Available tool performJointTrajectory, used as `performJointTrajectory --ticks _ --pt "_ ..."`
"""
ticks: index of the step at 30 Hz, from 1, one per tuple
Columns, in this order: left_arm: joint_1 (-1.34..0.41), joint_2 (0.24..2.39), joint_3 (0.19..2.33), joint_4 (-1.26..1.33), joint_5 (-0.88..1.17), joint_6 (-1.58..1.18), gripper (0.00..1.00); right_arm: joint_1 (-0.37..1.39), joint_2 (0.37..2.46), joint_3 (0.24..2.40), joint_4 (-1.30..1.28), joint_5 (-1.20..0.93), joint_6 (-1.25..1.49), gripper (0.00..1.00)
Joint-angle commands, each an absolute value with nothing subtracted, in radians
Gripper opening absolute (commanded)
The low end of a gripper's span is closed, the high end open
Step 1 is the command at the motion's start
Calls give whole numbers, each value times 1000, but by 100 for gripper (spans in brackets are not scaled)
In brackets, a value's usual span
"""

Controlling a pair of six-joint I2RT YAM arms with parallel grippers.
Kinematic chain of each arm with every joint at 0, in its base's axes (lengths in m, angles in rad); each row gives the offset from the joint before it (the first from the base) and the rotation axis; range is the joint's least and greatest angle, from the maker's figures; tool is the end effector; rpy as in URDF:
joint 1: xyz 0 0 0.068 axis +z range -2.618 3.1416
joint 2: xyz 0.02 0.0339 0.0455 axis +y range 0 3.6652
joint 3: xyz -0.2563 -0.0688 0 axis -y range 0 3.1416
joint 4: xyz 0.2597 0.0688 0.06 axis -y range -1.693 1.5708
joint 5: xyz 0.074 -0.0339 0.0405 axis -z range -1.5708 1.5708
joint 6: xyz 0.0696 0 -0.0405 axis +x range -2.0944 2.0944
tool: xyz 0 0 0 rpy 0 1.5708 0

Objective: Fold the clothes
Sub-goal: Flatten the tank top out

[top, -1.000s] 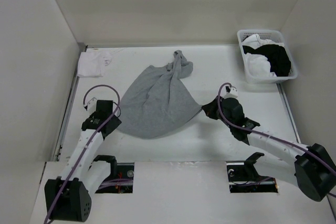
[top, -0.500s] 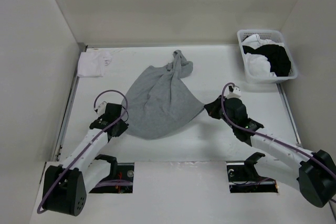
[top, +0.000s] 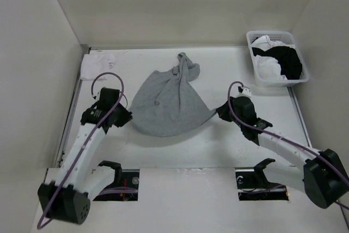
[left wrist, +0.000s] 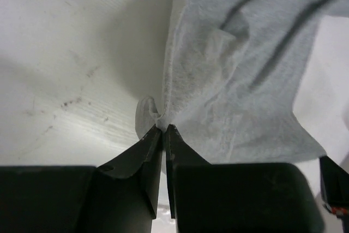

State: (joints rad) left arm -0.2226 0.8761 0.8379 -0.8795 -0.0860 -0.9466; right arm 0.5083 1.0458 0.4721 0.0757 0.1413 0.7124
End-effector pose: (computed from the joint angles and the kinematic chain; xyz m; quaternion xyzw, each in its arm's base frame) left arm 0.2011 -0.0394 0.2466 -0.3480 0.8801 -0.1429 0.2897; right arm 0.2387 0.1218 0.1765 0.1232 0.8493 0.2425 0.4525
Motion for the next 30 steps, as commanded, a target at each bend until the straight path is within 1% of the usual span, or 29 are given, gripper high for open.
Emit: performJointTrajectory --ticks 1,4,6,9,12,14,17,21,23,26,28,30 --pt "-151 1076 827 -705 -5 -874 6 492 1130 549 133 130 693 1" --pt "-134 1233 792 -456 -9 -931 9 482 1219 598 161 127 701 1" --pt "-137 1357 813 -329 -12 -945 14 488 1253 620 163 127 696 1" --pt "-162 1478 902 -269 -3 -957 22 489 1264 627 161 133 690 1" --pt "-220 1514 992 -270 -18 -942 30 482 1256 611 163 138 690 0" --pt "-246 1458 973 -275 -60 -925 31 482 1250 595 164 143 693 0" --pt "-245 1300 847 -313 -139 -902 31 487 1247 572 181 146 696 0" --pt "-213 1050 631 -362 -189 -903 23 495 1246 569 196 146 689 1" --pt "-193 962 537 -333 -181 -923 21 507 1247 571 207 144 684 1" --pt "-165 905 442 -253 -123 -936 20 510 1247 568 216 140 683 1" --pt "-143 911 399 -184 -77 -942 22 515 1247 565 227 138 681 1" --pt "-125 955 384 -121 -49 -942 27 522 1250 563 233 135 684 1"
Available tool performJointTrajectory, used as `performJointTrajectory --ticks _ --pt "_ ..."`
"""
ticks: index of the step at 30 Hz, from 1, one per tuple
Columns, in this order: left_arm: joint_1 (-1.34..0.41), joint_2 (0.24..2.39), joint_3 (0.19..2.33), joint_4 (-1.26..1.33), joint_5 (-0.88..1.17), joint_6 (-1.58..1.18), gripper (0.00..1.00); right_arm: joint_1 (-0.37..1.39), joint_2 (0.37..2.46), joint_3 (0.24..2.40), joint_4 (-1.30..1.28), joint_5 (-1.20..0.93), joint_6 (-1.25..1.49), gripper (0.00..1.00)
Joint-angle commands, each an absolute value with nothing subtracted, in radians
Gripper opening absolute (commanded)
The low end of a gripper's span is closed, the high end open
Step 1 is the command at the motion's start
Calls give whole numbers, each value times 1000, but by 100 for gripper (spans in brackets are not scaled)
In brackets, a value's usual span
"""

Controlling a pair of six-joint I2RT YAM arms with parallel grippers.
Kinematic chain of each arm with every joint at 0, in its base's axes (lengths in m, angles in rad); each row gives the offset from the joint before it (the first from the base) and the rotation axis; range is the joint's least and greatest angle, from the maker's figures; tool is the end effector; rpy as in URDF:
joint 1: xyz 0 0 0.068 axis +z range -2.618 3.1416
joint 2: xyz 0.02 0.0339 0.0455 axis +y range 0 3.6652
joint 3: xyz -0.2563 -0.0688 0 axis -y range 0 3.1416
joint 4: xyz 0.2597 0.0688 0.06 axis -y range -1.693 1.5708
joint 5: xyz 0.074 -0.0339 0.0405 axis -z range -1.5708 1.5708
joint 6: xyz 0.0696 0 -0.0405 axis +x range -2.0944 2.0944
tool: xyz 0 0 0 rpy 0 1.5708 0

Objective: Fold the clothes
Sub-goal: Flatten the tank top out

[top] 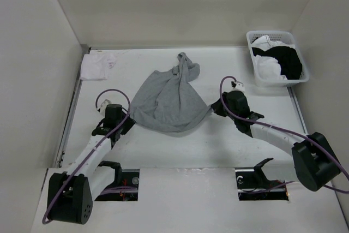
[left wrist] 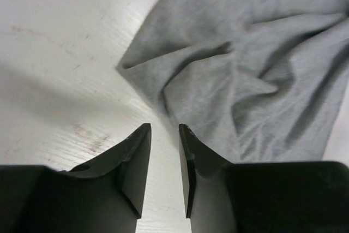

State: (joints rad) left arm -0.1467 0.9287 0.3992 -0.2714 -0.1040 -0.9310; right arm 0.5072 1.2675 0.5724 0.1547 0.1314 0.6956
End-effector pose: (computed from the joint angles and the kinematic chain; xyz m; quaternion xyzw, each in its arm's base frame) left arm 0.2193 -0.0251 0.1365 -0.3718 0.8478 -0.1511 0.3466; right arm 0.2701 0.1397 0.1643 0.1139 0.8614 0.2311 0.4377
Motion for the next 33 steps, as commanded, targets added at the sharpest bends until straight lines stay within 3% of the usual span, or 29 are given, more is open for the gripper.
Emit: performJointTrajectory --ticks 1,12,15,20,27,30,33 --pt "-117 988 382 -95 -40 -943 29 527 1252 564 233 135 684 1" --pt "-119 1152 390 74 -11 -968 32 555 1275 572 244 132 683 1" --pt "-123 1170 390 86 -11 -968 26 555 1276 572 244 130 681 1" --pt "-133 1129 402 55 18 -966 7 555 1275 571 247 130 681 1" --pt "-214 804 529 -551 -40 -979 3 555 1290 566 255 115 681 1" --pt "-263 770 580 -849 -109 -946 10 548 1284 560 250 103 684 1" --pt "-355 720 574 -960 -130 -1004 25 548 1263 554 229 106 687 1"
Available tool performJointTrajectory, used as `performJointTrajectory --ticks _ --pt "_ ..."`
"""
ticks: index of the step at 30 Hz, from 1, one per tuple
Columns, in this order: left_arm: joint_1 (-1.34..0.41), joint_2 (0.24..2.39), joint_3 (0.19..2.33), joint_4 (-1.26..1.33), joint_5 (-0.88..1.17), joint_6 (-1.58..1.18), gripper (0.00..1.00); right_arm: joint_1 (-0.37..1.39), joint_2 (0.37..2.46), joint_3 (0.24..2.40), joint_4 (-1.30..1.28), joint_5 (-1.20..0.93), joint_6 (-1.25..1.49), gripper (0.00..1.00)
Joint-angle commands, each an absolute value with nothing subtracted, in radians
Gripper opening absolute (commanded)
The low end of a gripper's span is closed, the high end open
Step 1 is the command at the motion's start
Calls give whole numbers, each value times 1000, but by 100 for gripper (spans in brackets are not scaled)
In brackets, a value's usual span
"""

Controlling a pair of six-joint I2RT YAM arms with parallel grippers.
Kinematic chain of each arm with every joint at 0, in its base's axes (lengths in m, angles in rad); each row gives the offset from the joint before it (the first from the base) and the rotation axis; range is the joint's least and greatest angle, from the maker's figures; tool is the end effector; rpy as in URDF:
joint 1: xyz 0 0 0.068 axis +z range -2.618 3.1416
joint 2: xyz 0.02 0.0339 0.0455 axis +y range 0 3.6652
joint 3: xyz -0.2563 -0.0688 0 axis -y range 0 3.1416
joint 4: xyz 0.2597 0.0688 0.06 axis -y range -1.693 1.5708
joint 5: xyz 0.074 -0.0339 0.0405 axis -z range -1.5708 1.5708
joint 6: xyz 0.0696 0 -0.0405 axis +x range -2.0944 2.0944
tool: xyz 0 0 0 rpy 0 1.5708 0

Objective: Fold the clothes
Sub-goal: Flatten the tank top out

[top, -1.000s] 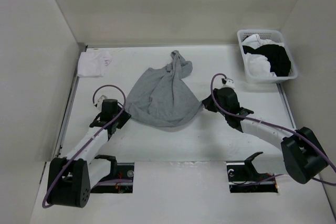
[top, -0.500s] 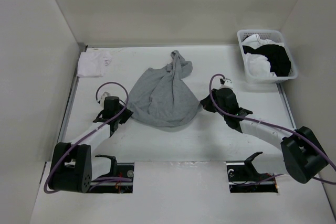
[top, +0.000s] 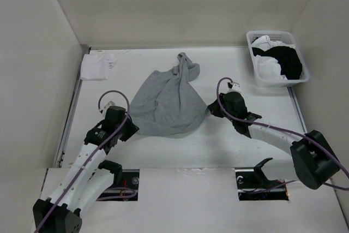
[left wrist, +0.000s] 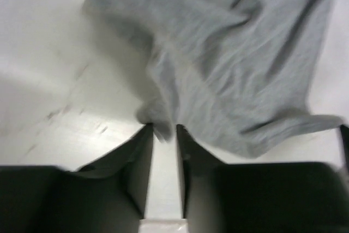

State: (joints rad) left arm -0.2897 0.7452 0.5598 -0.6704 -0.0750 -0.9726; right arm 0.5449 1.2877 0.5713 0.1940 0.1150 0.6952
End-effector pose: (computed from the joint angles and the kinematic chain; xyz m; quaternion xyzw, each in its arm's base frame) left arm 0.1855 -0.0498 0.1901 -0.3258 0.8777 -0.1780 0.3030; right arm 0.2673 0.1527 0.1629 0.0936 0.8597 0.2499 0.4356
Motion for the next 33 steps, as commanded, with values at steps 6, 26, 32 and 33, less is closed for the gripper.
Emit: performJointTrajectory --ticks 6,26,32,33 --pt "-493 762 578 -967 -250 -1110 33 545 1172 517 167 133 690 1" --pt "-292 772 310 -399 -342 -1102 30 538 1098 471 140 150 690 1" --pt "-170 771 292 -380 -255 -1022 30 538 1100 471 141 150 692 1" --pt "-157 781 285 -371 -232 -1016 29 538 1100 472 141 150 692 1"
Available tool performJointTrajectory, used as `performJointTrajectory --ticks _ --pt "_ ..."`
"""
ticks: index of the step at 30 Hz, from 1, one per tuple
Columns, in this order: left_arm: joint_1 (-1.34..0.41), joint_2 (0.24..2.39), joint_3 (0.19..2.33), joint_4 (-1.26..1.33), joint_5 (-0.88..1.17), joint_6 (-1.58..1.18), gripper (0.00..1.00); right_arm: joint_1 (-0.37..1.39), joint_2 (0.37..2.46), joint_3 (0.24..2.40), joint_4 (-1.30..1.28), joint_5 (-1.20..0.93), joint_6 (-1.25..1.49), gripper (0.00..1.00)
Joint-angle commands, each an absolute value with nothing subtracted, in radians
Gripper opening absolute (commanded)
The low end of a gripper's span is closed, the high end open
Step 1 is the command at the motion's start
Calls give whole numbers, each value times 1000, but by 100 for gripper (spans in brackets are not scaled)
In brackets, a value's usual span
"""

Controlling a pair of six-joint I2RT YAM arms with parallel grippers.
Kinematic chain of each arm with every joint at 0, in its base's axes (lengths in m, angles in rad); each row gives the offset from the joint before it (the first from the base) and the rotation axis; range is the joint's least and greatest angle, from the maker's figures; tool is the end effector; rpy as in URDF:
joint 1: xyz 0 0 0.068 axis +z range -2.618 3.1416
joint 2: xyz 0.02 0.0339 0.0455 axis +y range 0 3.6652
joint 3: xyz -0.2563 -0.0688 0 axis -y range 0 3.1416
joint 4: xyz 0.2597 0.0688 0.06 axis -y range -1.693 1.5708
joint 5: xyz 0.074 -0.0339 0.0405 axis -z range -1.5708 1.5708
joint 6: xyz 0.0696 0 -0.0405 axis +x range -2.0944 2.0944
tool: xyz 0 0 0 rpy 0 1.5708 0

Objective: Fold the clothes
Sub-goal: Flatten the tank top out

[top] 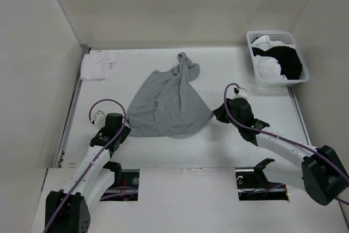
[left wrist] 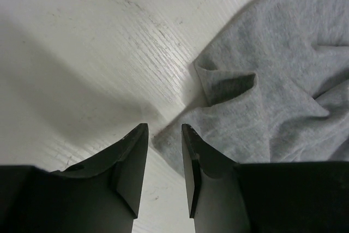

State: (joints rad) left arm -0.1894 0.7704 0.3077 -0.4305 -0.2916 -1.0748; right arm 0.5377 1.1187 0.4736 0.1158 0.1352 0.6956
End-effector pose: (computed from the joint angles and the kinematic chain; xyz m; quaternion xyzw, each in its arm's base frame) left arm 0.1839 -0.0149 0.1202 -0.4434 0.8225 -0.0837 0.3463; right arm 0.2410 0.1328 0.1637 0.1018 0.8601 0.2393 0.4389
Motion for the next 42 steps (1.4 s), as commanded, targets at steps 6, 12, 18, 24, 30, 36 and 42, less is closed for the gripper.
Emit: performJointTrajectory --ticks 6,12,18,24,30,36,42 --pt "-153 810 271 -348 -150 -980 28 538 1100 469 146 150 693 1" --pt "-173 851 279 -348 -141 -962 27 541 1104 469 152 150 696 1" --pt "-174 873 285 -359 -141 -968 15 541 1086 463 152 150 696 1" --pt "-177 767 375 -437 -127 -963 0 542 1049 469 150 159 696 0" --pt "-249 643 716 -535 -210 -890 0 590 812 546 5 198 686 0" --pt "-278 604 998 -483 -270 -804 0 767 575 808 -253 435 585 0" --pt "-274 594 1253 -417 -272 -764 0 1141 561 1211 -334 789 359 0"
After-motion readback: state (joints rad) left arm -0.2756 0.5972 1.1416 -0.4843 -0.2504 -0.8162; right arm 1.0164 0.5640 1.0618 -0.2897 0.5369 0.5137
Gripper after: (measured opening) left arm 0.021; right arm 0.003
